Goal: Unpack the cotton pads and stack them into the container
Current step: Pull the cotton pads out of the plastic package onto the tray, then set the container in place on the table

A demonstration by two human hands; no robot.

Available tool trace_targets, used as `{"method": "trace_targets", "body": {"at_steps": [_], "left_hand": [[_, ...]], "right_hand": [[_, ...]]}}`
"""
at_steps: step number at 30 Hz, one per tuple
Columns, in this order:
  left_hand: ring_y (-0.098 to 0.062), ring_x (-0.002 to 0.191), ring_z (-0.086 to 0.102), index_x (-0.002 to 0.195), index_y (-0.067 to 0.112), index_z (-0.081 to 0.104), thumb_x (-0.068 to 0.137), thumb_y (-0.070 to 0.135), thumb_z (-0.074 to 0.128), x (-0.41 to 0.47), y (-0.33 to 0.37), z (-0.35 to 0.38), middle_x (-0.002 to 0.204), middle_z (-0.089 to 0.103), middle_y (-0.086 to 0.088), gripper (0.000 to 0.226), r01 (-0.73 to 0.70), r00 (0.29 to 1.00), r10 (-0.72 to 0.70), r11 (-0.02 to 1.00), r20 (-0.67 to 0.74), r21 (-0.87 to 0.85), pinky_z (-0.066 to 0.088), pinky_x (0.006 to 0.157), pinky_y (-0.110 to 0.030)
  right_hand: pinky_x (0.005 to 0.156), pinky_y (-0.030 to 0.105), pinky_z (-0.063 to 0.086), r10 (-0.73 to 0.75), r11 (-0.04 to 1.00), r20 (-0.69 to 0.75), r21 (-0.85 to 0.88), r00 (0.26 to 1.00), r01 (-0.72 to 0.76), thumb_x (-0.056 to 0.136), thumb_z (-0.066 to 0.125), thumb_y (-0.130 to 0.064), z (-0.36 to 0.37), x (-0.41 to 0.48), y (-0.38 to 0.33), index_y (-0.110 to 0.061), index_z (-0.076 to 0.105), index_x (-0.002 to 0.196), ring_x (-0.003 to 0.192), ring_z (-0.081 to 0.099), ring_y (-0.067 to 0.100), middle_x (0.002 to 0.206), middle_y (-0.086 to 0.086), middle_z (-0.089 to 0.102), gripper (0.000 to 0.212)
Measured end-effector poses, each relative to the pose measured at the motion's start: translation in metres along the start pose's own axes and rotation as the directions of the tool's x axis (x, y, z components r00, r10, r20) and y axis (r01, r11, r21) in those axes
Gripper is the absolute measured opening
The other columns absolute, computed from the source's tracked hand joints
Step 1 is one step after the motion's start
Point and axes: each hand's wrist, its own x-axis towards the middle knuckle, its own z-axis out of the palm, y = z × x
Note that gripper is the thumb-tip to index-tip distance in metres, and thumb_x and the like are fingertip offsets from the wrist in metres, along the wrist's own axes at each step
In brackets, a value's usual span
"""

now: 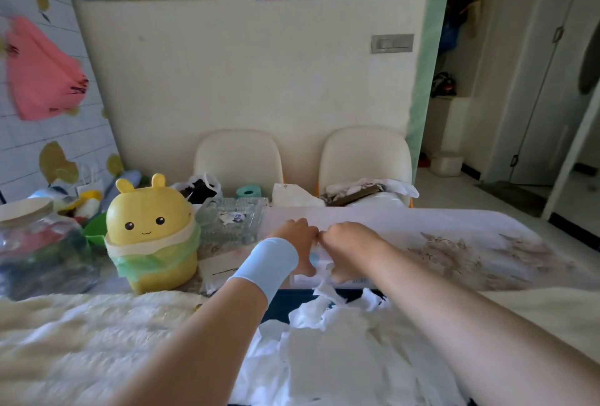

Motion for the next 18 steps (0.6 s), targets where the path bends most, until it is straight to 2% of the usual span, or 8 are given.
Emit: {"method": "trace_targets", "body": {"at_steps": [2,5,9,11,12,14,18], "left_hand": [[-0.028,0.123,0.046,0.135,0.022,0.046,0.077,0.039,0.077,0.003,0.001,0.002,0.129,0.047,-0.007,0.069,-0.004,1.0,0.004,0.999,-0.004,0.035,0.048,0.099,-0.044],[-0.029,0.125,0.044,0.136,0.021,0.044,0.076,0.039,0.08,0.005,-0.001,0.002,0.131,0.047,-0.007,0.072,-0.009,1.0,0.009,1.0,-0.006,0.029,0.047,0.1,-0.044],[-0.029,0.124,0.044,0.132,0.021,0.042,0.071,0.038,0.085,0.005,0.0,0.006,0.13,0.046,-0.006,0.076,-0.006,0.999,0.008,0.999,-0.05,0.035,0.048,0.098,-0.044],[-0.028,0.125,0.042,0.133,0.02,0.039,0.068,0.041,0.086,0.004,0.001,0.007,0.131,0.045,-0.005,0.084,-0.003,0.998,0.005,1.0,-0.058,0.025,0.048,0.098,-0.045],[-0.028,0.126,0.042,0.135,0.021,0.038,0.067,0.045,0.085,0.003,0.0,0.005,0.133,0.045,-0.004,0.086,-0.004,0.998,0.003,1.0,-0.057,-0.008,0.047,0.099,-0.045],[-0.026,0.128,0.042,0.138,0.024,0.041,0.073,0.051,0.078,0.0,-0.006,0.0,0.137,0.045,-0.002,0.08,0.021,0.997,-0.033,0.982,-0.063,-0.186,0.044,0.102,-0.043],[-0.024,0.116,0.056,0.131,0.028,0.057,0.091,0.038,0.063,-0.001,-0.021,-0.013,0.135,0.055,0.001,0.042,0.047,0.976,-0.139,0.886,-0.168,-0.462,0.047,0.097,-0.035]], "right_hand": [[0.062,0.032,0.043,-0.001,1.0,-0.007,-0.01,1.0,0.001,0.078,0.071,-0.03,-0.002,0.001,0.0,-0.012,0.06,0.115,0.075,0.053,0.024,0.084,0.003,0.05,0.042],[0.063,0.033,0.047,-0.007,1.0,-0.024,-0.007,1.0,0.007,0.079,0.07,-0.031,-0.003,0.001,0.001,-0.013,0.061,0.113,0.075,0.054,0.024,0.083,0.003,0.049,0.04],[0.06,0.031,0.041,-0.02,1.0,-0.066,-0.017,0.998,0.019,0.08,0.066,-0.026,-0.003,-0.003,0.0,-0.011,0.06,0.111,0.072,0.052,0.025,0.075,0.0,0.043,0.035],[0.062,0.032,0.042,-0.019,1.0,-0.079,-0.02,0.997,0.017,0.08,0.064,-0.022,-0.007,-0.006,0.003,-0.012,0.059,0.11,0.077,0.057,0.027,0.082,0.002,0.052,0.032],[0.064,0.032,0.043,-0.014,1.0,-0.089,-0.021,0.996,0.012,0.081,0.064,-0.023,-0.009,-0.007,0.006,-0.013,0.059,0.111,0.083,0.061,0.028,0.091,0.004,0.059,0.032],[0.068,0.033,0.044,0.008,1.0,-0.147,-0.006,0.989,-0.009,0.084,0.064,-0.03,-0.01,-0.009,0.015,-0.016,0.06,0.115,0.096,0.065,0.029,0.105,0.004,0.067,0.034],[0.078,0.036,0.047,0.185,0.975,-0.319,0.175,0.93,-0.134,0.088,0.057,-0.044,-0.006,-0.014,0.034,-0.02,0.054,0.127,0.108,0.062,0.027,0.12,0.002,0.066,0.046]]}}
